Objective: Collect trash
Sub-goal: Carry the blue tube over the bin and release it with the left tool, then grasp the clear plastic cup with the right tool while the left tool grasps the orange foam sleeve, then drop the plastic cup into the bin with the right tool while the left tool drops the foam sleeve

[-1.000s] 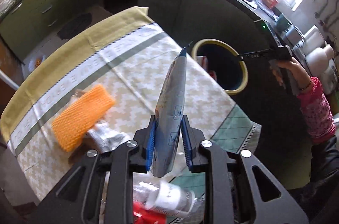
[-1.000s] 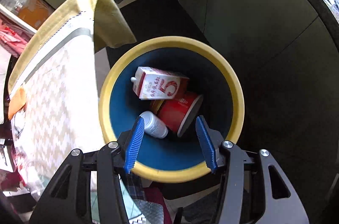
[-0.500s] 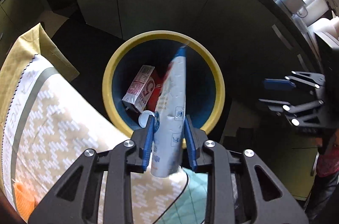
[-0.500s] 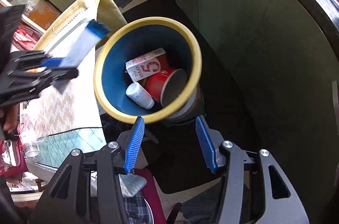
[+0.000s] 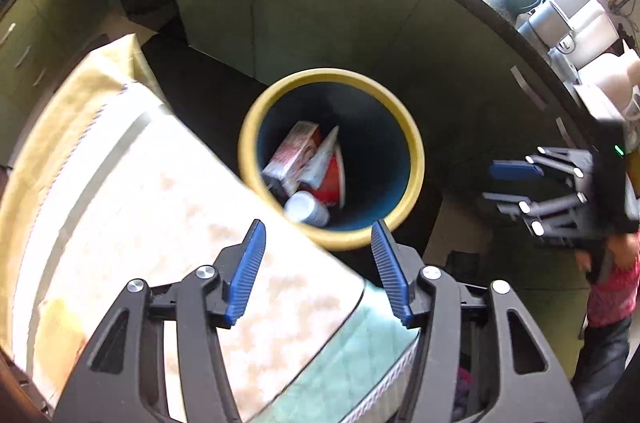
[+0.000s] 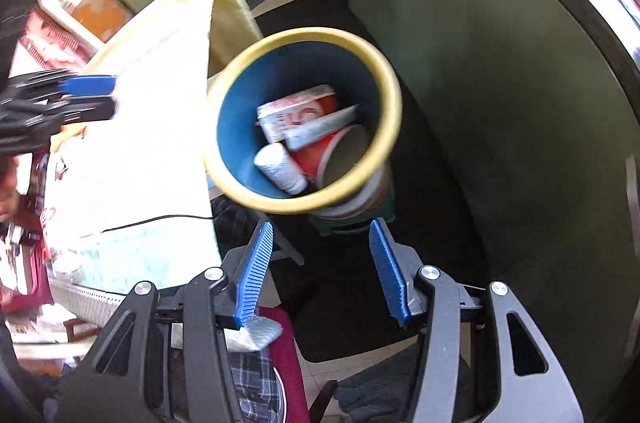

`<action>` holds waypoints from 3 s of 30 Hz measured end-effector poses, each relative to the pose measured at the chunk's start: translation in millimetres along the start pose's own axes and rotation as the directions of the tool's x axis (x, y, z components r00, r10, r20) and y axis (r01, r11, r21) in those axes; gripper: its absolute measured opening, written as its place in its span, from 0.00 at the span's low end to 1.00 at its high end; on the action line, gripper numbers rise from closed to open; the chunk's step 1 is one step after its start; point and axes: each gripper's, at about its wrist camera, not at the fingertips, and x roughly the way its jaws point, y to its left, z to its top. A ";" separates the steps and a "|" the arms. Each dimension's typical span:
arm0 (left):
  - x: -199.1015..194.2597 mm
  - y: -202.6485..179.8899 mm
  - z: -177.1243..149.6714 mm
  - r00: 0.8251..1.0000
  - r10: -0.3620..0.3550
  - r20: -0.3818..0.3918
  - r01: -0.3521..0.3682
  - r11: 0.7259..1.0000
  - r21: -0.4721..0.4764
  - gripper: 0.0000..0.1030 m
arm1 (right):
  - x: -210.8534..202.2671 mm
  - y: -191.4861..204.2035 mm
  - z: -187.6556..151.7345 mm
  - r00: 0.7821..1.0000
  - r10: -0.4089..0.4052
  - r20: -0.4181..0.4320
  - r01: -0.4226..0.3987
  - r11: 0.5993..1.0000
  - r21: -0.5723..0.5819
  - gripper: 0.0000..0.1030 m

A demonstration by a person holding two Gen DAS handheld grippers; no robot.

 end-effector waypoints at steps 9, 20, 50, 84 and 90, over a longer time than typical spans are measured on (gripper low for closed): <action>-115.1 95.2 -139.9 0.988 0.141 0.066 -0.122 0.966 -0.227 0.58 | 8.5 131.5 12.6 0.993 0.103 -0.056 -0.113 0.966 -0.234 0.49; -134.6 149.5 -239.3 0.982 0.181 0.047 -0.155 0.930 -0.333 0.59 | 55.5 268.8 0.2 0.889 0.317 -0.330 -0.405 0.880 -0.249 0.43; -14.1 250.7 -133.0 0.960 0.272 -0.069 -0.280 0.948 -0.152 0.86 | 48.6 235.4 2.8 0.891 0.341 -0.299 -0.412 0.883 -0.222 0.06; -82.4 103.0 -75.2 0.992 0.060 0.113 -0.056 0.998 -0.037 0.11 | 59.0 52.6 86.2 0.999 -0.002 -0.052 0.003 1.000 0.027 0.11; -62.7 35.8 -36.1 0.995 0.013 0.097 -0.020 0.997 0.073 0.11 | 77.9 32.3 98.4 0.996 -0.024 -0.088 0.028 0.999 0.047 0.30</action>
